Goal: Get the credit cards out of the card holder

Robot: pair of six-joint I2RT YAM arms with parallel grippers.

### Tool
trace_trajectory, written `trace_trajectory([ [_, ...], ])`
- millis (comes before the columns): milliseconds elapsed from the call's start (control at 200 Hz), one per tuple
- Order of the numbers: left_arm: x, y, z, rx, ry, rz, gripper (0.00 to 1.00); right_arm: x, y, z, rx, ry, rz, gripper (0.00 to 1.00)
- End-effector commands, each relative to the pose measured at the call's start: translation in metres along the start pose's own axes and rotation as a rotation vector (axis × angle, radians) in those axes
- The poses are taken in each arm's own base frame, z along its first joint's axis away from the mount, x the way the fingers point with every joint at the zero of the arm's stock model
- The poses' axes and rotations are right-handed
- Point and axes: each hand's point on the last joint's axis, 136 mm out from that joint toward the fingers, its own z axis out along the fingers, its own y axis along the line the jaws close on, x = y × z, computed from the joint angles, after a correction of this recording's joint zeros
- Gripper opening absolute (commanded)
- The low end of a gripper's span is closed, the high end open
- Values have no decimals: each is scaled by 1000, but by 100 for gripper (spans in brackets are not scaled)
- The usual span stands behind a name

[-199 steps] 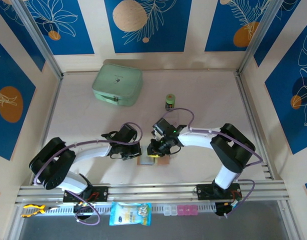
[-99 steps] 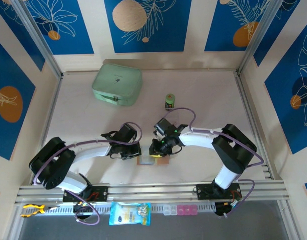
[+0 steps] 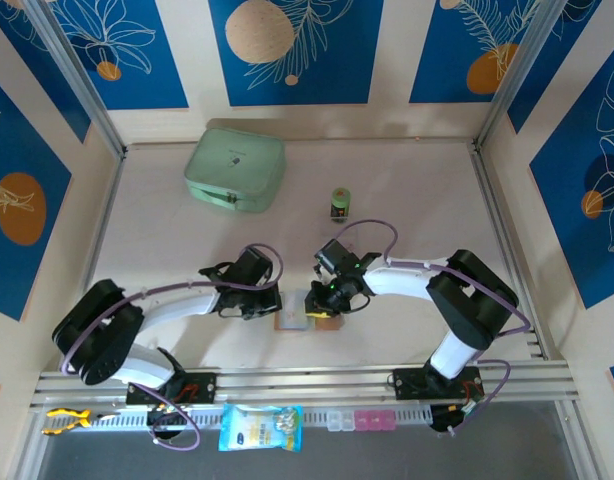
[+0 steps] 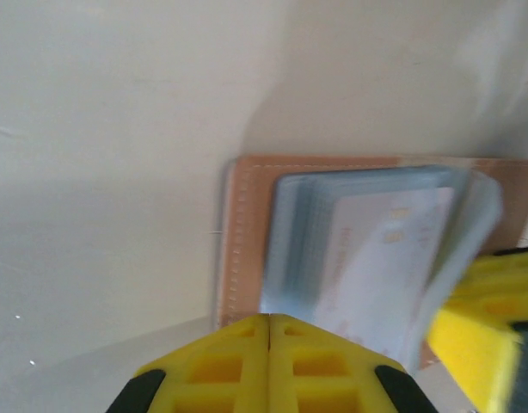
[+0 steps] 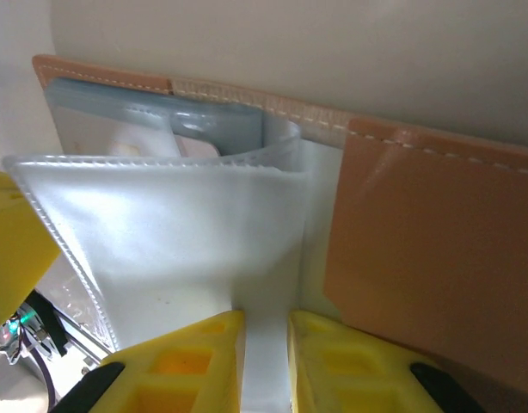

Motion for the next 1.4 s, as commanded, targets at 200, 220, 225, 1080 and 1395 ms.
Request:
trace_trajectory([
  [200, -4, -48, -14, 226, -18, 51, 23, 4, -3, -1, -12, 9, 17, 21],
  [220, -4, -50, -13, 228, -14, 52, 24, 4, -3, -1, -13, 8, 16, 21],
  [225, -3, -51, -13, 230, -13, 53, 24, 4, -3, -1, -12, 9, 17, 21],
  [1080, 8, -71, 3, 291, 67, 45, 24, -5, 8, -35, -36, -103, -6, 21],
  [1395, 10, -92, 4, 298, 88, 95, 38, -12, 0, -78, -62, -225, 23, 21],
])
